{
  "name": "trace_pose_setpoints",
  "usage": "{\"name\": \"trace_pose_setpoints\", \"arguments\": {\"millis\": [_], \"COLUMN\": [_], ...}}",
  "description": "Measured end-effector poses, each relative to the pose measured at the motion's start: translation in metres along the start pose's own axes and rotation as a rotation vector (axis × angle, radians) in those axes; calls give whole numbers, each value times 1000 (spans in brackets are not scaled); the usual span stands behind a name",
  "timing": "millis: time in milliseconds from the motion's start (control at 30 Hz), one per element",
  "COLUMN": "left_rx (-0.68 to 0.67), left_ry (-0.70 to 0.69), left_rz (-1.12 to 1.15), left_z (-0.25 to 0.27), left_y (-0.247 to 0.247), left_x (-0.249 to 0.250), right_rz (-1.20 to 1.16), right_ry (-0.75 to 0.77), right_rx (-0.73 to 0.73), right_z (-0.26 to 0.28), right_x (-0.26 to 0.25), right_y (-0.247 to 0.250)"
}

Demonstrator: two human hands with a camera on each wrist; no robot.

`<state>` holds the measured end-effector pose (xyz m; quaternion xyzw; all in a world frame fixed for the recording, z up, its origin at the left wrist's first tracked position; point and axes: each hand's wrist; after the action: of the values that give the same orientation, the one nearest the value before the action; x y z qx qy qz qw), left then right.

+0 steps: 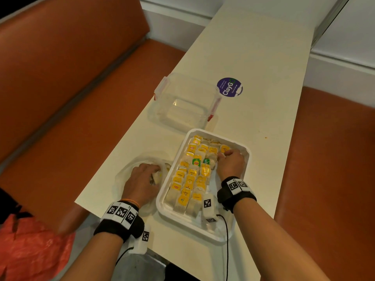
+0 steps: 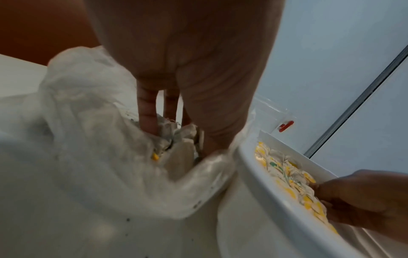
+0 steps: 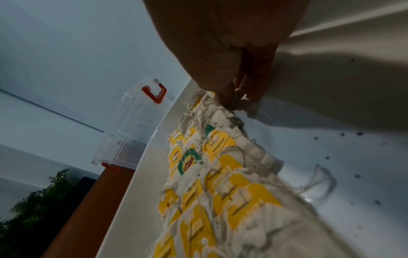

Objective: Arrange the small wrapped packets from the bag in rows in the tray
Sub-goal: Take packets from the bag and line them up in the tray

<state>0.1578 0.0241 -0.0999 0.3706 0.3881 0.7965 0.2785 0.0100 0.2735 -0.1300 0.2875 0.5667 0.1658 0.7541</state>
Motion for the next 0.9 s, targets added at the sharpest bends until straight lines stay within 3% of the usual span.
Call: {"name": "trace_pose_setpoints", "arguments": {"millis": [500, 700, 900], "left_rx": [29, 67, 19], "left_ry": [-17, 68, 193], "left_rz": [80, 298, 529], "left_z": [-4, -1, 11], "left_y": [-3, 10, 23], "left_x": [-3, -3, -6], "right_rz": [-45, -169, -229], "right_ry": [55, 178, 246], "right_rx": [7, 40, -80], "right_z": [8, 35, 71], "right_x": [-7, -39, -64], "right_y": [6, 23, 34]}}
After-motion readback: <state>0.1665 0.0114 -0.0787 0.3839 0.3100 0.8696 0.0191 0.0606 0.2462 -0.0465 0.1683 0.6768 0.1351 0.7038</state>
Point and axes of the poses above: each hand's wrist, its own z-axis away from the middle knuckle, its own y-axis out of the back of the hand, x = y × z, and after that the axes turned 9 degrees about y, right-handed
